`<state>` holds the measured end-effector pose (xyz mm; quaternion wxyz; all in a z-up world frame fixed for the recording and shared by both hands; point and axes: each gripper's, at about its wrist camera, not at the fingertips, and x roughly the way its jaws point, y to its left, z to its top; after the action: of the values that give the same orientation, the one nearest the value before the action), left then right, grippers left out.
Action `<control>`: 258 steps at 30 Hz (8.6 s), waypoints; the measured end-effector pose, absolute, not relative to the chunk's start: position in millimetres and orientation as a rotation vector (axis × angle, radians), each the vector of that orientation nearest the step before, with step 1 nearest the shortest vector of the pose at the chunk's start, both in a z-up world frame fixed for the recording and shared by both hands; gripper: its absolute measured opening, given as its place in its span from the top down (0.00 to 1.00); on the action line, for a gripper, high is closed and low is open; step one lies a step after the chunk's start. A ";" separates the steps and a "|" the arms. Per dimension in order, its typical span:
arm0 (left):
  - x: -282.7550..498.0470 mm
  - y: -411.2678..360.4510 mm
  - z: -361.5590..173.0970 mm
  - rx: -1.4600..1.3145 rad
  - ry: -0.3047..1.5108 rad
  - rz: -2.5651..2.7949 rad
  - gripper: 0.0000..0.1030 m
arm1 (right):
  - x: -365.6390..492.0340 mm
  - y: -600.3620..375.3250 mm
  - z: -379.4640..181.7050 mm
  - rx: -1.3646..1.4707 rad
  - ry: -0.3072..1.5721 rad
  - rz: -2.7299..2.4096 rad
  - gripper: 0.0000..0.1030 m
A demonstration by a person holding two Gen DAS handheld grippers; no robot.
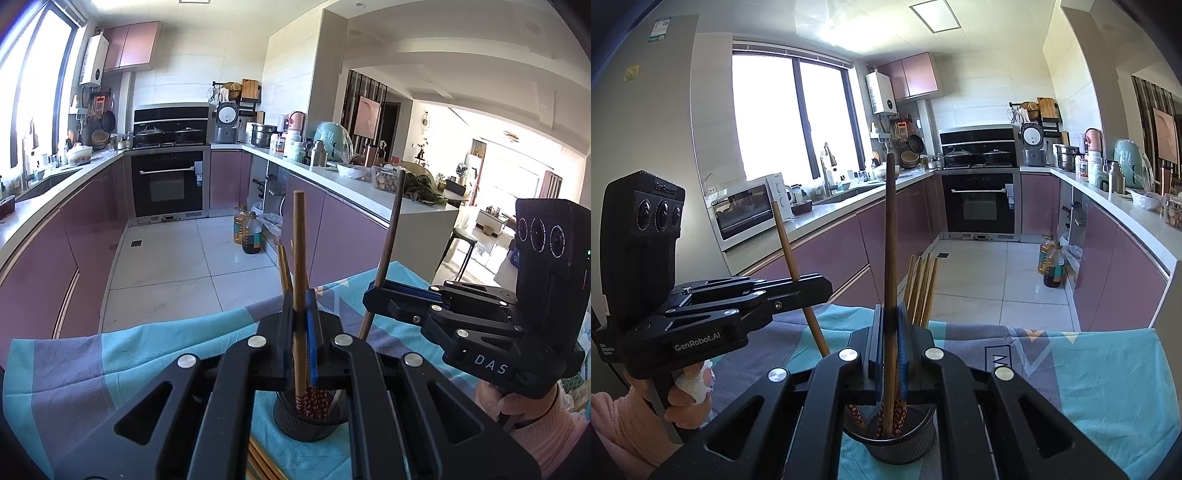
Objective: Organize utensils
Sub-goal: 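Lower both chopsticks tip-first into the mesh cup, then open both tools to drop the chopsticks into the cup, then withdraw both tools from the cup toward the remaining chopsticks, then grasp a chopstick with the left tool while the right tool grasps another, then lift both held chopsticks upright toward the mesh cup, then carry both upright chopsticks over the black mesh cup and lower them in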
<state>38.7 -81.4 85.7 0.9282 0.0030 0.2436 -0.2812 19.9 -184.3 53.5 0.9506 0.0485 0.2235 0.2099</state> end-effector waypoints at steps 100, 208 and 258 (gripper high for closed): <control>77.1 -20.0 -116.0 0.066 0.940 -0.397 0.66 | -2.5 -90.5 -94.5 0.010 0.886 0.527 0.66; 13.6 6.7 39.0 -0.070 0.607 -0.617 0.93 | -18.8 -177.0 27.4 0.135 0.526 0.505 0.94; 17.7 -40.8 93.6 -0.025 0.489 -0.644 0.93 | 24.6 -185.9 58.6 0.113 0.408 0.431 0.94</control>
<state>17.7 -40.8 93.6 0.9193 -0.0123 0.2381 -0.3132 24.6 -185.9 58.6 0.9547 0.0555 0.2011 0.2122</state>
